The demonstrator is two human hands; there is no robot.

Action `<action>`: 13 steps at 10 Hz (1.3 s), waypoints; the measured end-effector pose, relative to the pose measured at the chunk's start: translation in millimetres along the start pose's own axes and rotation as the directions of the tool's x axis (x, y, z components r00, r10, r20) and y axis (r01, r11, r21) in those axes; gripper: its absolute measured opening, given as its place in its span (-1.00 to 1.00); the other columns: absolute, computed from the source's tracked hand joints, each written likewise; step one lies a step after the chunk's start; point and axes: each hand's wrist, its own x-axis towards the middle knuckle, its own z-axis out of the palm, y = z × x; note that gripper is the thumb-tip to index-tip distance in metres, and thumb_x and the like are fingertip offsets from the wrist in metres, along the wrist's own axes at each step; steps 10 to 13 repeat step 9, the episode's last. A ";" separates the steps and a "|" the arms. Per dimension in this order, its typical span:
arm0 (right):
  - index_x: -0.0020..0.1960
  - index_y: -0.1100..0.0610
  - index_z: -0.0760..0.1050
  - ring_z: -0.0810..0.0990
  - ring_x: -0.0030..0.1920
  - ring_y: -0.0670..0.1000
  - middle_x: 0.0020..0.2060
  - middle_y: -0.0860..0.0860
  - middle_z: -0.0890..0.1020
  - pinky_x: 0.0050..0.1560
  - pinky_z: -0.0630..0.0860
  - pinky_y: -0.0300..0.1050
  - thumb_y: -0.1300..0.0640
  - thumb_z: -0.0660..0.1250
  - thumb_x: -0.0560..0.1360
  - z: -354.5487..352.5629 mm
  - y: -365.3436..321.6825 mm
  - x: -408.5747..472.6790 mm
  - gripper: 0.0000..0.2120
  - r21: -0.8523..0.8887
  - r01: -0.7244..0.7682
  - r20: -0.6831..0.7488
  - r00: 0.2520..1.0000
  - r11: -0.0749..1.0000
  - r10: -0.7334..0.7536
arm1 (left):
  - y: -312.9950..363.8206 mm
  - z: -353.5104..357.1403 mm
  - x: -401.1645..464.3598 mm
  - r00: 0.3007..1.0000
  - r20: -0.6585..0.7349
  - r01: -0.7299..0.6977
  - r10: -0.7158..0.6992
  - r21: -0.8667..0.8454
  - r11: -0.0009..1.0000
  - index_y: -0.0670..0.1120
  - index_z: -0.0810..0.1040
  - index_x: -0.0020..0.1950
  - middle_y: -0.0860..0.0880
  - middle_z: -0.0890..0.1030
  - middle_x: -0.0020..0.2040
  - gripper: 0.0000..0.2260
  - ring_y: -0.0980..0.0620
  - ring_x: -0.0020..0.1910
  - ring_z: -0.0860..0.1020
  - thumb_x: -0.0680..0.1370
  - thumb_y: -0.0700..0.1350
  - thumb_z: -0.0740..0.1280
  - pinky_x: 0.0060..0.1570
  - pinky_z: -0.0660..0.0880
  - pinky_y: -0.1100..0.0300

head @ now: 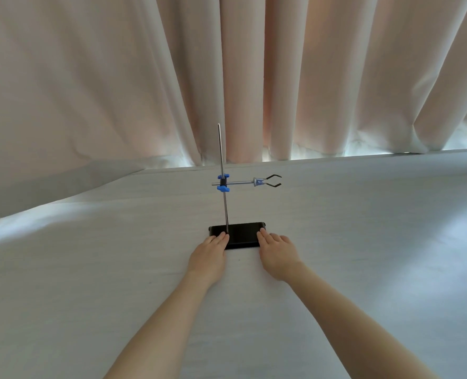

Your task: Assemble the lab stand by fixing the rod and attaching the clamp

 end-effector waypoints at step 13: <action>0.16 0.12 0.47 0.52 0.04 0.15 -0.04 0.11 0.63 0.10 0.29 -0.08 0.21 0.10 0.53 -63.7 -23.6 7.9 -0.73 0.177 0.018 -0.338 0.940 0.984 0.044 | 35.7 -65.7 7.7 0.991 -0.117 0.031 -0.067 -0.284 0.958 -0.08 0.48 0.25 -0.07 0.56 0.23 -0.71 -0.09 0.19 0.49 0.56 -0.15 0.16 0.18 0.39 0.04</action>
